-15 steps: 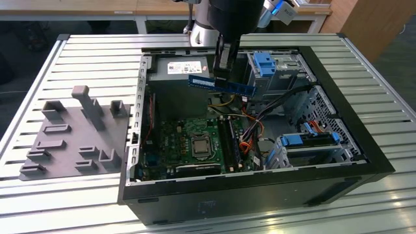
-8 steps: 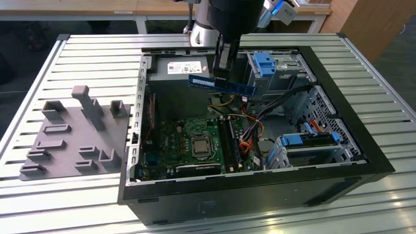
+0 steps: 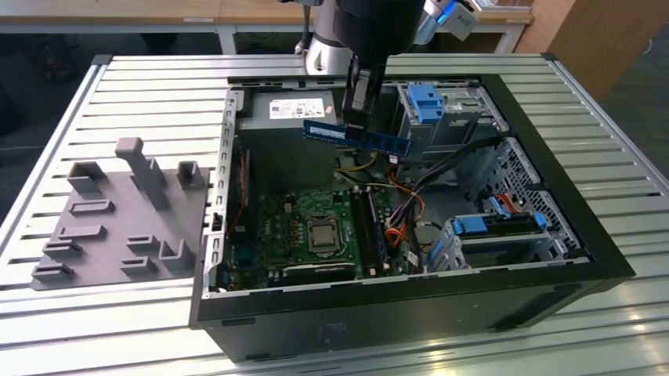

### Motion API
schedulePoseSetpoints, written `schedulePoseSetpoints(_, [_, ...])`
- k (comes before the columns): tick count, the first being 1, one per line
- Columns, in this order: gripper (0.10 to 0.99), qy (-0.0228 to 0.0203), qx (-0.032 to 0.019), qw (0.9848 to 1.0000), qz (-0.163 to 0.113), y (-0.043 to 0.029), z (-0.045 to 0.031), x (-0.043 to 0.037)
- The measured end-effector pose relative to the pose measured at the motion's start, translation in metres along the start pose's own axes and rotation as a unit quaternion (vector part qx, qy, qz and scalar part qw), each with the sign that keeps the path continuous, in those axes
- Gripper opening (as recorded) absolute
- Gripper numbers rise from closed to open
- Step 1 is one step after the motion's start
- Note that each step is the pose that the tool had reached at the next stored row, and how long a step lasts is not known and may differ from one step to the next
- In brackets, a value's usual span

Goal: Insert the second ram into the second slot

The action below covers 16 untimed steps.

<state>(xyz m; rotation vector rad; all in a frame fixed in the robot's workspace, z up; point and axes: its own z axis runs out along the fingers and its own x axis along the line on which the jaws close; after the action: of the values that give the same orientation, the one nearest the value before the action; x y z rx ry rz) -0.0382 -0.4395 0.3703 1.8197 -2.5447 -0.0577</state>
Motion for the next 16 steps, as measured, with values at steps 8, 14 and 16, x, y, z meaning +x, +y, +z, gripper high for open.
schedulePoseSetpoints(8, [0.137,-0.0001,0.0,1.0,0.003,0.0,0.0,0.0])
schedulePoseSetpoints(14, [0.137,-0.0002,0.0001,1.0,0.005,0.0,0.0,0.0])
schedulePoseSetpoints(16, [0.137,-0.0003,0.0001,1.0,0.006,0.0,0.0,0.0])
